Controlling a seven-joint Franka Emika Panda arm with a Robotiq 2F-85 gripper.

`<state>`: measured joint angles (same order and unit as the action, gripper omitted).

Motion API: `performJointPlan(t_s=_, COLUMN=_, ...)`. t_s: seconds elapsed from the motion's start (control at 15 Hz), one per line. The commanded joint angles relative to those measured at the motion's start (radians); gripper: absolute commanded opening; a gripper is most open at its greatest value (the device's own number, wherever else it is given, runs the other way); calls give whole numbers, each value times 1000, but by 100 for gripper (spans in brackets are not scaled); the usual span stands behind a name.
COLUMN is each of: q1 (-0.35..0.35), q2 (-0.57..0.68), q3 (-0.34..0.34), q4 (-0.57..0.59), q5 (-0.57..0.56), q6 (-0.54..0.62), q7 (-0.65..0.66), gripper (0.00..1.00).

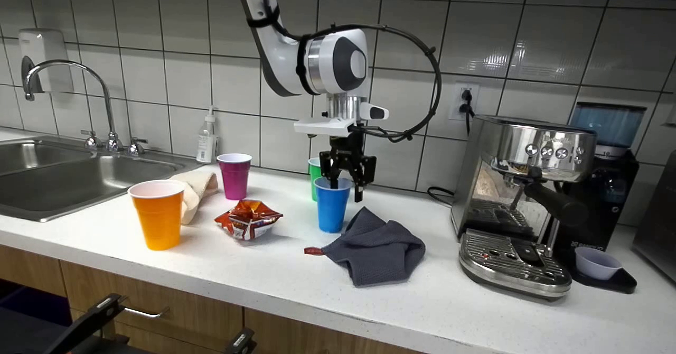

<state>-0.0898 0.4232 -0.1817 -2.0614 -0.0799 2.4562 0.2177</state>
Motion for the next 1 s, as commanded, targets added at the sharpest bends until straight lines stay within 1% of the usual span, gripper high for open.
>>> performJointPlan(t_s=0.0, q1=-9, q2=-7, q3=1, q4=-16, q5=4, q6=29, q7=-18, gripper=43)
performJointPlan(t_s=0.33, q1=-8, q2=-8, q3=-2, q4=-24, q5=3, q6=37, q7=-16, gripper=4)
performJointPlan(t_s=0.4, q1=-9, q2=-8, q3=-2, q4=-25, q5=4, q6=37, q7=-16, gripper=1)
performJointPlan(t_s=0.93, q1=-14, q2=-32, q3=2, q4=-37, q5=15, q6=53, q7=-26, gripper=1)
